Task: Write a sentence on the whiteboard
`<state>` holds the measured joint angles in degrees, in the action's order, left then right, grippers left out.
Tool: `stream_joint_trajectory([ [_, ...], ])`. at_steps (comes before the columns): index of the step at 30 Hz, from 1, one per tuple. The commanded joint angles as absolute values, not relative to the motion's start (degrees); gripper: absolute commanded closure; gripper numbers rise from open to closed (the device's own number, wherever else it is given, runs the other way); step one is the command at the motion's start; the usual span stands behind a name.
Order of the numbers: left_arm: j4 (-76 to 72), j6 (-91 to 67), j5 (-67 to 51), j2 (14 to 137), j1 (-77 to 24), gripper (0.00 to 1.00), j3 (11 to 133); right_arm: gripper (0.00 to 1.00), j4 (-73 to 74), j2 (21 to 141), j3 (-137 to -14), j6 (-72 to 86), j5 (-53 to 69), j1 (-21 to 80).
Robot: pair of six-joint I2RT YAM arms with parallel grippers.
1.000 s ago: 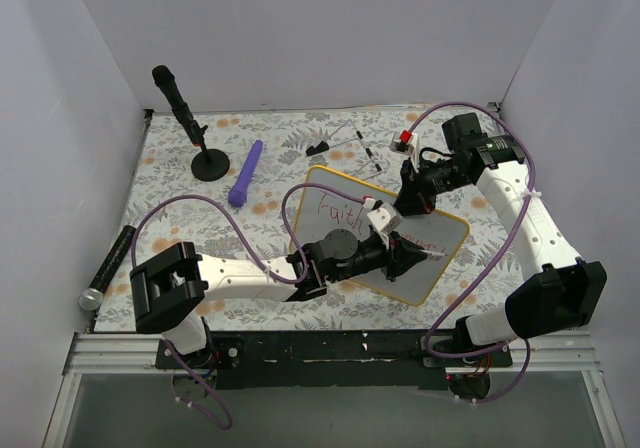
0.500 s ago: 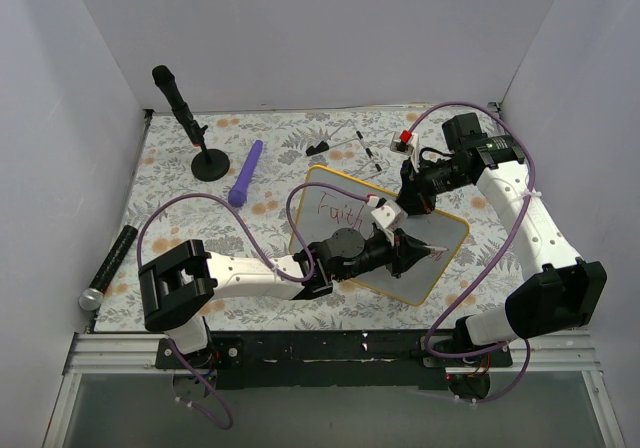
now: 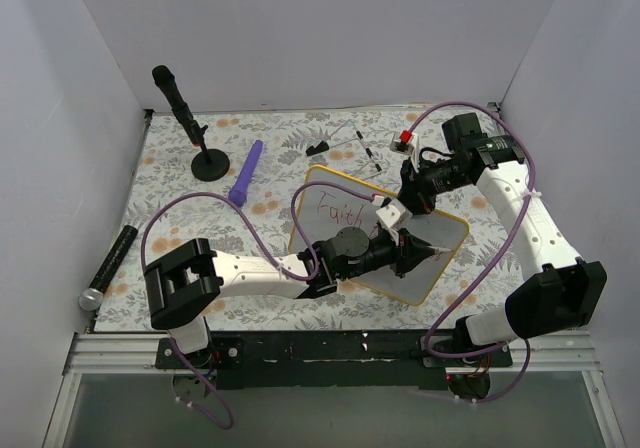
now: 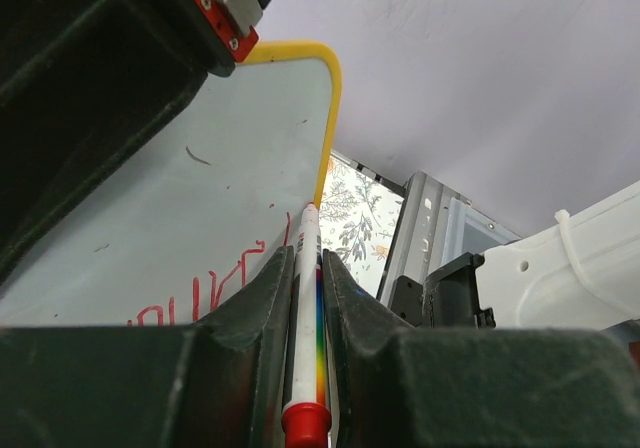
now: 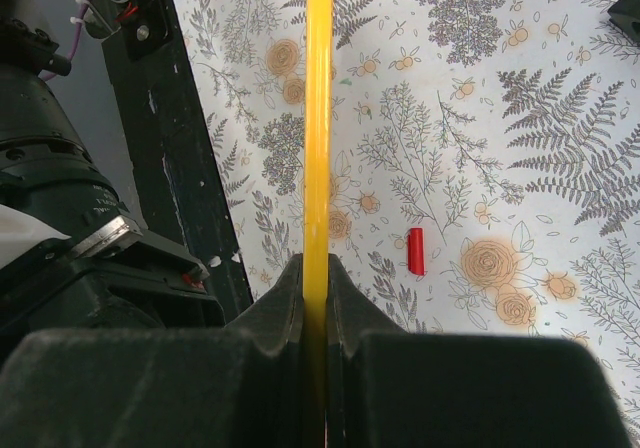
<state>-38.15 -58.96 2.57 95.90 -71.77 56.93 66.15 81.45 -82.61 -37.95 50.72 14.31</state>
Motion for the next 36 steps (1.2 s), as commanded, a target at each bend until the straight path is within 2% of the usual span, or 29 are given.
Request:
stream_joint_trajectory([
  [1,-38.41,-58.8,2.11,96.15,-72.16,1.0,59.24,0.99,64.42,79.1,-83.41,-38.85,56.6,14.15],
  [36,-37.62,-57.83,7.91,92.11,-72.16,1.0,55.11,0.99,64.34,79.19,-83.41,-38.76,56.43,14.24],
])
